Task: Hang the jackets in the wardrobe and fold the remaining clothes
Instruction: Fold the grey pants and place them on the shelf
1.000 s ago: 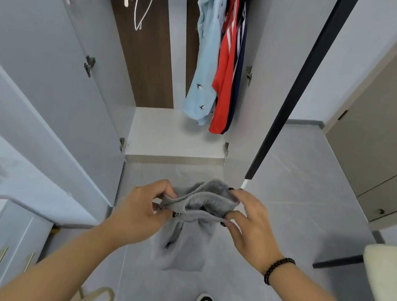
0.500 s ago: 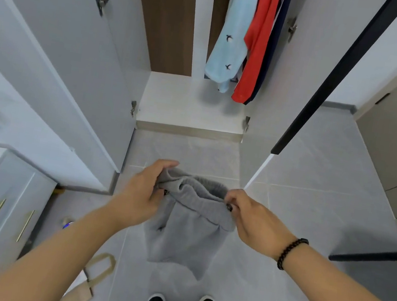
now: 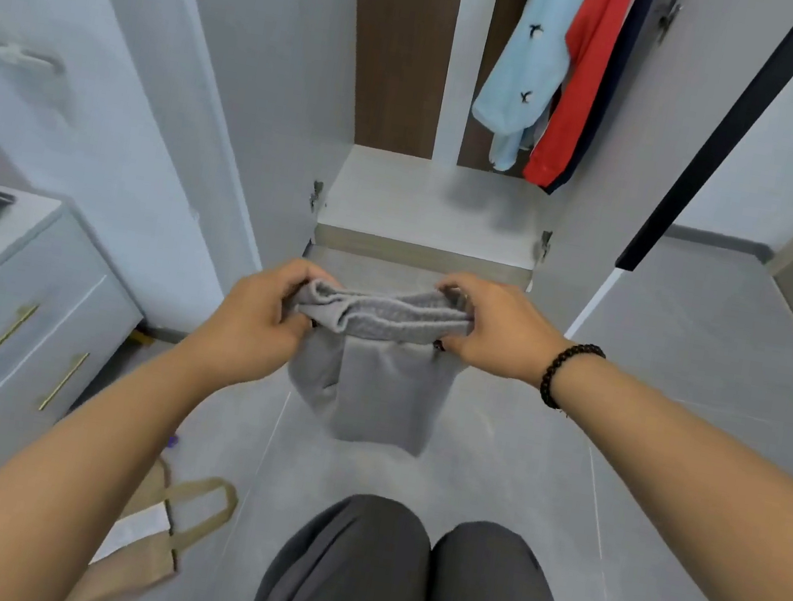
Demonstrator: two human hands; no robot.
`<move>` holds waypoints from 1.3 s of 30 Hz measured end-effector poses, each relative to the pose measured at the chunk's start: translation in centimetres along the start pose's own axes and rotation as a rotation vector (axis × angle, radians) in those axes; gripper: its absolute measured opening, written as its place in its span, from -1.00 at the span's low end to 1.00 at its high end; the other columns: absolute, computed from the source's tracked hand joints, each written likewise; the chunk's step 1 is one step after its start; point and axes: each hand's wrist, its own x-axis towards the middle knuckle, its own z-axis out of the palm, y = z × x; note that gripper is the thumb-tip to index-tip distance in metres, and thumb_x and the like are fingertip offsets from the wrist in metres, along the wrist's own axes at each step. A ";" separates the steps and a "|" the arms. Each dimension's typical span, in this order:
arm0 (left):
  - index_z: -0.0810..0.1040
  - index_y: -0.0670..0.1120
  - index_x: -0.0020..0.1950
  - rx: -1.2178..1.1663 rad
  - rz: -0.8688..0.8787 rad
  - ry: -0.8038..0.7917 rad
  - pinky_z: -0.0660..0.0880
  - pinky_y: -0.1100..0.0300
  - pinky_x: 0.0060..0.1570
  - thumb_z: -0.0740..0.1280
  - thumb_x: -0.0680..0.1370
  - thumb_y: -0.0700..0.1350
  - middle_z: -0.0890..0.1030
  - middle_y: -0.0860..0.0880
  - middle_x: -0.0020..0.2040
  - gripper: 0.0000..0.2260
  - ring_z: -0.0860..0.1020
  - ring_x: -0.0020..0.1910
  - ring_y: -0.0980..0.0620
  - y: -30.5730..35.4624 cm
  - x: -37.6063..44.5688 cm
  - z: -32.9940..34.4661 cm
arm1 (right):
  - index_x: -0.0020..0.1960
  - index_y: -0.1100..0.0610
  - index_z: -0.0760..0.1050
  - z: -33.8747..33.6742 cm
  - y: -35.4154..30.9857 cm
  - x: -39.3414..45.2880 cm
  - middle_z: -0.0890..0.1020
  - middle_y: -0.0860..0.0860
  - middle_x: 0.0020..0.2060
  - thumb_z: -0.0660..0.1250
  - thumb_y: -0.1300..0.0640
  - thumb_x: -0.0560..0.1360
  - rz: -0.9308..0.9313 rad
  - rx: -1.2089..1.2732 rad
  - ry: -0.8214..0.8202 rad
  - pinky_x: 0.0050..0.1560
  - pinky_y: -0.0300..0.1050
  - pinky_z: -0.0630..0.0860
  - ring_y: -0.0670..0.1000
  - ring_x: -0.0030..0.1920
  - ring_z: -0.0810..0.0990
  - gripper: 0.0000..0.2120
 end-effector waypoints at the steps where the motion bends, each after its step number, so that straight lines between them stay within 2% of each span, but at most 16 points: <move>1: 0.55 0.13 -0.03 0.004 -0.003 0.025 0.37 0.51 -0.25 0.26 0.46 -0.45 0.62 0.22 -0.12 -0.56 0.52 -0.19 0.28 0.3 -1.5 -0.9 | 0.32 0.03 0.40 0.3 -1.5 -0.3 0.58 0.02 0.14 0.42 0.15 0.42 -0.021 -0.018 0.023 0.05 0.02 0.55 0.08 0.10 0.54 -0.51; 3: 0.56 0.14 -0.05 0.017 -0.007 0.079 0.40 0.47 -0.23 0.27 0.45 -0.45 0.64 0.19 -0.10 -0.56 0.55 -0.16 0.23 1.3 -4.2 -2.7 | 0.29 0.02 0.40 1.0 -4.5 -0.9 0.55 0.05 0.07 0.33 0.24 0.44 -0.108 -0.110 0.085 -0.03 0.02 0.52 0.12 0.11 0.50 -0.56; 5: 0.58 0.15 -0.08 0.012 -0.001 0.148 0.48 0.39 -0.20 0.32 0.44 -0.42 0.66 0.18 -0.10 -0.58 0.60 -0.10 0.14 2.8 -6.9 -4.6 | 0.18 0.06 0.45 1.3 -7.3 -1.6 0.43 0.05 -0.09 0.24 0.28 0.48 -0.234 -0.291 0.206 -0.17 -0.04 0.34 0.16 0.06 0.43 -0.70; 8: 0.64 0.16 -0.14 -0.020 0.044 0.249 0.58 0.20 -0.22 0.44 0.39 -0.31 0.67 0.21 -0.13 -0.67 0.62 -0.13 0.20 5.6 -11.0 -6.6 | 0.07 0.09 0.53 0.7 -10.1 -2.9 0.38 0.06 -0.13 0.25 0.26 0.48 -0.381 -0.390 0.348 -0.21 -0.09 0.17 0.15 0.00 0.39 -0.80; 13: 0.66 0.20 -0.14 -0.172 0.102 0.289 0.61 0.23 -0.20 0.44 0.30 -0.17 0.69 0.21 -0.16 -0.73 0.65 -0.16 0.20 10.8 -16.2 -4.6 | -0.01 0.10 0.60 0.8 -10.2 -7.8 0.40 0.04 -0.02 0.34 0.30 0.46 -0.364 -0.104 0.511 -0.19 0.05 0.47 0.09 -0.02 0.42 -0.82; 14: 0.67 0.20 -0.14 -0.211 0.112 0.273 0.61 0.25 -0.20 0.44 0.29 -0.17 0.69 0.20 -0.16 -0.73 0.65 -0.17 0.21 11.8 -16.8 -3.4 | -0.01 0.10 0.62 0.8 -9.6 -9.1 0.40 0.04 0.02 0.36 0.29 0.47 -0.331 -0.061 0.527 -0.13 0.04 0.51 0.07 -0.02 0.43 -0.84; 16: 0.67 0.18 -0.14 -0.277 0.148 0.213 0.57 0.31 -0.23 0.46 0.30 -0.18 0.68 0.20 -0.18 -0.73 0.63 -0.18 0.24 13.4 -17.7 -0.4 | -0.01 0.13 0.65 0.8 -8.1 -11.9 0.37 0.02 0.06 0.39 0.28 0.48 -0.246 0.053 0.546 -0.01 -0.21 0.49 0.00 -0.01 0.43 -0.86; 18: 0.67 0.14 -0.16 -0.330 0.183 0.142 0.48 0.42 -0.28 0.47 0.30 -0.22 0.66 0.24 -0.20 -0.74 0.59 -0.23 0.31 14.8 -18.2 3.3 | 0.01 0.16 0.66 0.7 -6.0 -15.0 0.38 0.05 0.08 0.41 0.31 0.47 -0.129 0.226 0.549 -0.03 -0.50 0.37 -0.10 0.00 0.41 -0.84; 20: 0.65 0.13 -0.14 -0.365 0.210 0.059 0.43 0.48 -0.29 0.47 0.32 -0.27 0.64 0.28 -0.20 -0.70 0.57 -0.26 0.34 16.0 -18.8 7.4 | 0.01 0.20 0.66 1.0 -3.5 -18.5 0.47 0.11 0.08 0.42 0.34 0.44 -0.041 0.392 0.521 -0.09 -0.55 0.38 -0.17 -0.03 0.47 -0.83; 24: 0.67 0.06 -0.06 -0.304 0.232 -0.120 0.43 0.49 -0.17 0.45 0.35 -0.22 0.57 0.31 -0.17 -0.76 0.54 -0.15 0.32 17.0 -20.3 15.3 | -0.01 0.21 0.60 3.6 1.7 -24.5 0.63 0.20 0.06 0.38 0.42 0.44 0.129 0.584 0.493 -0.03 -0.38 0.53 -0.05 -0.03 0.60 -0.81; 26: 0.67 0.05 0.00 -0.290 0.185 -0.232 0.47 0.46 -0.10 0.43 0.40 -0.20 0.59 0.26 -0.09 -0.78 0.55 -0.11 0.30 16.6 -21.0 18.0 | 0.11 0.25 0.54 6.3 3.8 -26.4 0.61 0.24 0.11 0.32 0.40 0.50 0.345 0.844 0.461 0.08 -0.10 0.58 -0.01 -0.02 0.61 -0.79; 28: 0.66 0.02 0.03 -0.352 0.136 -0.331 0.45 0.51 -0.13 0.39 0.46 -0.22 0.63 0.21 -0.06 -0.79 0.57 -0.12 0.36 15.8 -21.5 19.7 | 0.30 0.32 0.42 8.7 5.3 -27.0 0.58 0.34 0.08 0.24 0.28 0.57 0.673 1.197 0.428 0.09 0.15 0.55 0.22 0.01 0.61 -0.68; 30: 0.64 0.06 0.00 -0.427 0.077 -0.367 0.42 0.54 -0.18 0.33 0.48 -0.26 0.67 0.19 -0.08 -0.76 0.58 -0.13 0.37 14.9 -21.8 20.1 | 0.31 0.31 0.41 10.2 6.0 -27.3 0.59 0.30 -0.01 0.25 0.07 0.56 0.882 1.377 0.333 -0.07 0.14 0.58 0.25 -0.01 0.61 -0.58; 32: 0.61 0.11 -0.03 -0.462 0.001 -0.313 0.42 0.52 -0.19 0.33 0.49 -0.27 0.69 0.17 -0.08 -0.73 0.60 -0.13 0.34 13.4 -21.6 19.5 | 0.19 0.24 0.54 11.1 6.6 -27.4 0.67 0.17 -0.11 0.35 -0.08 0.47 0.902 1.306 0.204 -0.14 0.01 0.58 0.15 -0.12 0.66 -0.55; 35: 0.58 0.14 0.01 -0.369 -0.084 -0.158 0.43 0.46 -0.09 0.34 0.53 -0.24 0.68 0.17 -0.03 -0.75 0.59 -0.03 0.33 9.9 -20.6 17.8 | 0.11 0.22 0.59 11.8 7.0 -27.1 0.71 0.15 -0.09 0.55 -0.12 0.27 0.896 1.088 0.048 0.04 0.08 0.60 0.17 -0.06 0.68 -0.45; 39: 0.52 -0.03 0.28 -0.145 -0.296 -0.021 0.33 0.39 0.19 0.32 0.58 -0.15 0.57 0.09 0.22 -0.73 0.50 0.20 0.20 3.2 -20.3 15.2 | 0.03 0.20 0.53 12.0 6.7 -26.0 0.68 0.13 -0.08 0.59 -0.09 0.25 0.860 0.910 -0.010 -0.07 0.01 0.62 0.15 -0.09 0.67 -0.48</move>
